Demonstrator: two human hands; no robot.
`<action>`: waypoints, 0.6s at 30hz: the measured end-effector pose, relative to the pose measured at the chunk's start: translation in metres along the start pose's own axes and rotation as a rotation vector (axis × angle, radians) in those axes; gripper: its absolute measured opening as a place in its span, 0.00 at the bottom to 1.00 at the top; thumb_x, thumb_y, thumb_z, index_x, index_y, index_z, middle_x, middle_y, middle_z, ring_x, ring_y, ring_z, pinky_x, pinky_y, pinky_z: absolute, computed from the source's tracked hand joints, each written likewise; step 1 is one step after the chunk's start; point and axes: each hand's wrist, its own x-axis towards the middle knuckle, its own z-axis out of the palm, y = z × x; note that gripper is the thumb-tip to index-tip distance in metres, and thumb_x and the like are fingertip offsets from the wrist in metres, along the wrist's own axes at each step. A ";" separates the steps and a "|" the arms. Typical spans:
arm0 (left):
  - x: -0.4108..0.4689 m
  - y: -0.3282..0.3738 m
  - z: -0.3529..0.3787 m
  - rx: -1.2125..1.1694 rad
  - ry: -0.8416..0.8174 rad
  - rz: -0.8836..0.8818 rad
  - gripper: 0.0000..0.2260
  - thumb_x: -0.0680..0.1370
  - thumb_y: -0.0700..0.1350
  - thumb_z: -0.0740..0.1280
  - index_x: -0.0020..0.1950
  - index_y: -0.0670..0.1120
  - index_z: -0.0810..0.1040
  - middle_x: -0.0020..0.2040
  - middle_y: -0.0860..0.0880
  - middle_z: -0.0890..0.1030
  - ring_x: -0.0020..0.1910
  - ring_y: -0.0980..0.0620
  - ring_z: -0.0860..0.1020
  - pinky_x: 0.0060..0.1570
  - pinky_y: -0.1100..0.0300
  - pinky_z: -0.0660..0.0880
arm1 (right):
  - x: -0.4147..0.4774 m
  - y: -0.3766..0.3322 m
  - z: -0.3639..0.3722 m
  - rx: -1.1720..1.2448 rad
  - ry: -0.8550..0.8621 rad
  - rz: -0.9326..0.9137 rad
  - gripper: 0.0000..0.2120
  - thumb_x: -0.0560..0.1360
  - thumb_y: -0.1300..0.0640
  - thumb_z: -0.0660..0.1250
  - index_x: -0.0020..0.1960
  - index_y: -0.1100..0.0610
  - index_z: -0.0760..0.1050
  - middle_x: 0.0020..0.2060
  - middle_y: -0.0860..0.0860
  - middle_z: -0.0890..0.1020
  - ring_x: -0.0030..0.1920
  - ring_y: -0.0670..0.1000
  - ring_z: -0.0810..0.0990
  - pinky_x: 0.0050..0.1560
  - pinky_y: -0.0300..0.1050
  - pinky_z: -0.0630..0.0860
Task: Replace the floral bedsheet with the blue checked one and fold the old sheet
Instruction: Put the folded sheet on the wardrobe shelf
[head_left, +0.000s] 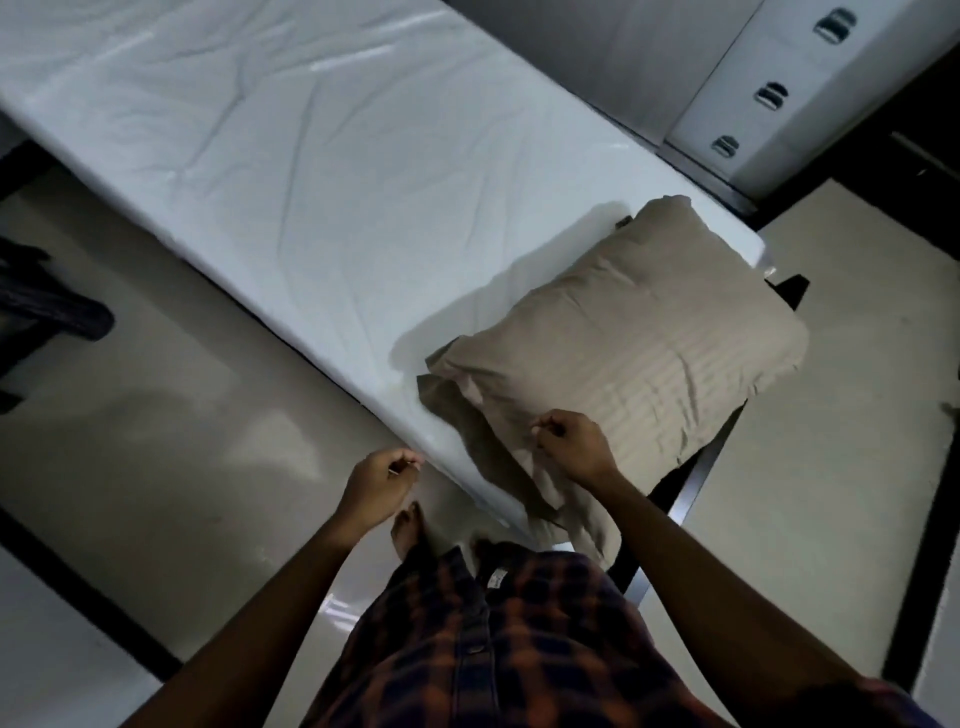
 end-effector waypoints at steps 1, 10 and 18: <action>0.008 0.003 -0.011 0.016 0.004 0.011 0.07 0.78 0.41 0.67 0.47 0.52 0.83 0.43 0.53 0.85 0.42 0.53 0.83 0.48 0.56 0.78 | 0.005 -0.005 0.005 0.007 0.002 0.015 0.07 0.77 0.52 0.67 0.43 0.42 0.79 0.39 0.41 0.83 0.43 0.45 0.83 0.45 0.42 0.77; 0.019 -0.034 -0.123 -0.017 0.196 -0.185 0.06 0.78 0.41 0.67 0.50 0.47 0.83 0.42 0.48 0.85 0.40 0.51 0.82 0.44 0.59 0.76 | 0.078 -0.116 0.086 -0.104 -0.307 -0.150 0.07 0.76 0.52 0.67 0.41 0.47 0.82 0.38 0.43 0.84 0.43 0.47 0.83 0.48 0.43 0.77; -0.004 -0.113 -0.236 -0.230 0.476 -0.350 0.07 0.80 0.40 0.65 0.51 0.48 0.82 0.43 0.46 0.84 0.41 0.49 0.82 0.38 0.61 0.72 | 0.133 -0.263 0.184 -0.256 -0.476 -0.294 0.10 0.72 0.48 0.64 0.45 0.51 0.82 0.39 0.47 0.85 0.44 0.51 0.84 0.50 0.46 0.79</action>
